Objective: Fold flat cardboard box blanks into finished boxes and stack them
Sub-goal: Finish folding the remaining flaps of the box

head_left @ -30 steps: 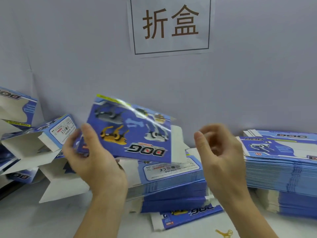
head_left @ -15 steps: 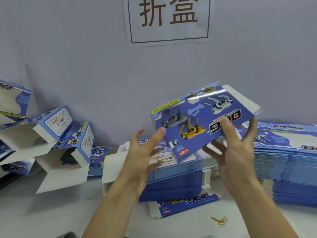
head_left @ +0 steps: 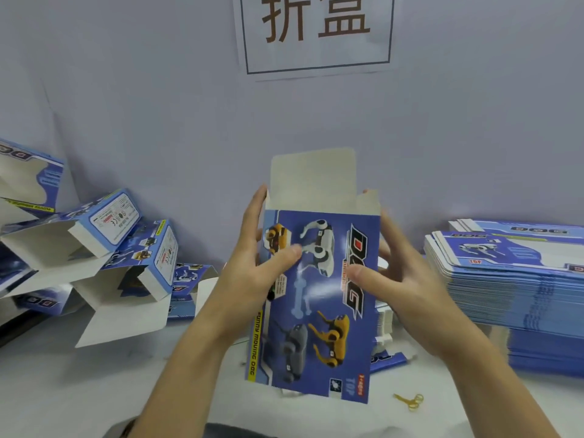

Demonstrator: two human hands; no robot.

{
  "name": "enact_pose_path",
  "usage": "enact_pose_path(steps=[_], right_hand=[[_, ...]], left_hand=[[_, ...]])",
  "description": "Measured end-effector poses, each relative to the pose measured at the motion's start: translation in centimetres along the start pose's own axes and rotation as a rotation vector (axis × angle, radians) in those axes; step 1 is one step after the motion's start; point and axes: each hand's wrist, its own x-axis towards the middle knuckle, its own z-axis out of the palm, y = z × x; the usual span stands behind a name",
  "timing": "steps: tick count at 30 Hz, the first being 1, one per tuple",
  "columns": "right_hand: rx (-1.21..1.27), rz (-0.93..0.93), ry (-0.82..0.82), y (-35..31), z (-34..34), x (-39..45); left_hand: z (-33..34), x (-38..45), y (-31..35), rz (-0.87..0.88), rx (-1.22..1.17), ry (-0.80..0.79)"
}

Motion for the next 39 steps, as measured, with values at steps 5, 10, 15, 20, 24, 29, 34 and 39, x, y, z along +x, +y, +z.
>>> enact_pose_path(steps=[5, 10, 15, 20, 24, 29, 34, 39], right_hand=[[0.031, -0.028, 0.041, 0.3, 1.1, 0.7], [0.098, -0.052, 0.274, -0.2, 2.7, 1.0], [0.031, -0.060, 0.460, -0.2, 2.9, 0.9], [0.117, 0.055, 0.450, 0.1, 2.2, 0.9], [0.139, 0.072, 0.328, -0.1, 2.3, 1.0], [0.238, -0.024, 0.463, -0.1, 3.2, 0.7], [0.360, 0.017, 0.331, 0.1, 2.3, 0.4], [0.265, 0.158, 0.255, 0.9, 2.1, 0.7]], left_hand=[[2.5, 0.2, -0.2, 0.065, -0.041, 0.225], [3.4, 0.0, 0.3, 0.048, -0.172, 0.253], [3.0, 0.3, 1.0, -0.086, -0.194, 0.265], [2.6, 0.3, 1.1, -0.068, -0.302, 0.195], [2.7, 0.3, 1.0, -0.060, -0.330, 0.182], [3.3, -0.2, 1.1, 0.118, -0.340, 0.359], [3.7, -0.2, 0.9, 0.126, -0.283, 0.297], [3.4, 0.1, -0.1, -0.042, -0.205, 0.360]])
